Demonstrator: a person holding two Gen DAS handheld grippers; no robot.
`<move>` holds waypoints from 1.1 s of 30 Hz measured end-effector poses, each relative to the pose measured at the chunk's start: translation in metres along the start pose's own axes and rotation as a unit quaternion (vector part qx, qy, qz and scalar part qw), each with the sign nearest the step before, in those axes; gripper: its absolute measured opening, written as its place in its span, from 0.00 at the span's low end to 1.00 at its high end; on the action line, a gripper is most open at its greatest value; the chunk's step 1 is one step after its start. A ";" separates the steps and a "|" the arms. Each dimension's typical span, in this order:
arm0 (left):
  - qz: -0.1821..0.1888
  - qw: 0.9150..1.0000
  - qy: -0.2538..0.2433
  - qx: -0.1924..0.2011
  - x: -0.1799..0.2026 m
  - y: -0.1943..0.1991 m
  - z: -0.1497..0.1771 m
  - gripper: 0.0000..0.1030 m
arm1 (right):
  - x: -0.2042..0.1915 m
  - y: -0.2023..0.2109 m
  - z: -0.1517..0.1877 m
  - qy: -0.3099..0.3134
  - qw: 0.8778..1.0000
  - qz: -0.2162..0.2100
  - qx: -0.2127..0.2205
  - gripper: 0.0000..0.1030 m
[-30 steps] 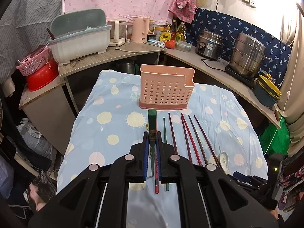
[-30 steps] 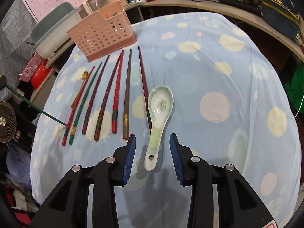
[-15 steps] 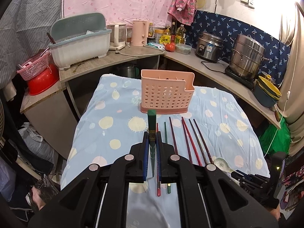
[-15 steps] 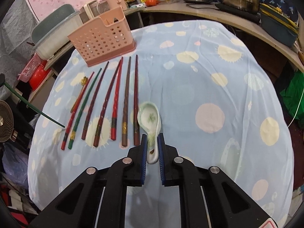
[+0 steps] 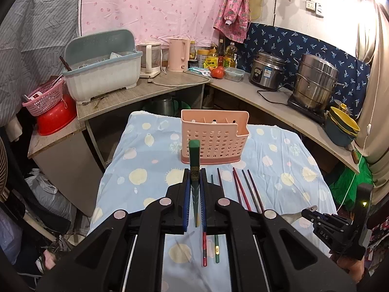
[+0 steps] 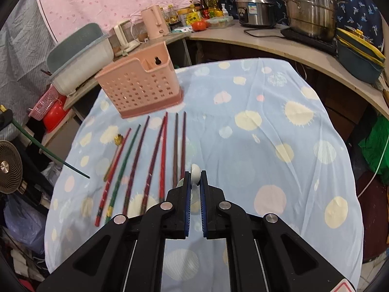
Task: Organize utensils
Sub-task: 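Carry the green chopstick with the left gripper into the pink holder while the right gripper inserts the white spoon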
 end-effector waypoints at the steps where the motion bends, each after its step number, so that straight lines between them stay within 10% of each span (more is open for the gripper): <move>1: 0.000 1.000 0.000 0.001 0.000 0.000 -0.003 0.07 | -0.004 0.003 -0.007 0.002 1.000 -0.003 0.006 0.07; 22: -0.028 0.992 -0.034 0.118 0.012 -0.033 -0.197 0.07 | -0.070 -0.026 -0.212 0.049 0.993 -0.012 0.109 0.07; 33: -0.025 0.997 -0.031 0.067 0.011 -0.122 -0.192 0.07 | -0.078 -0.105 -0.227 0.057 0.996 0.009 0.071 0.07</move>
Point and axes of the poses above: each gripper's, at about its wrist camera, not at the fingertips, and y roughly against the way its jaws point, x to its right, z to its underside, the point moved 10 cm from there along -y, roughly the way its jaws point, and after that the axes turned 1 degree about -y, right-handed, at the moved point
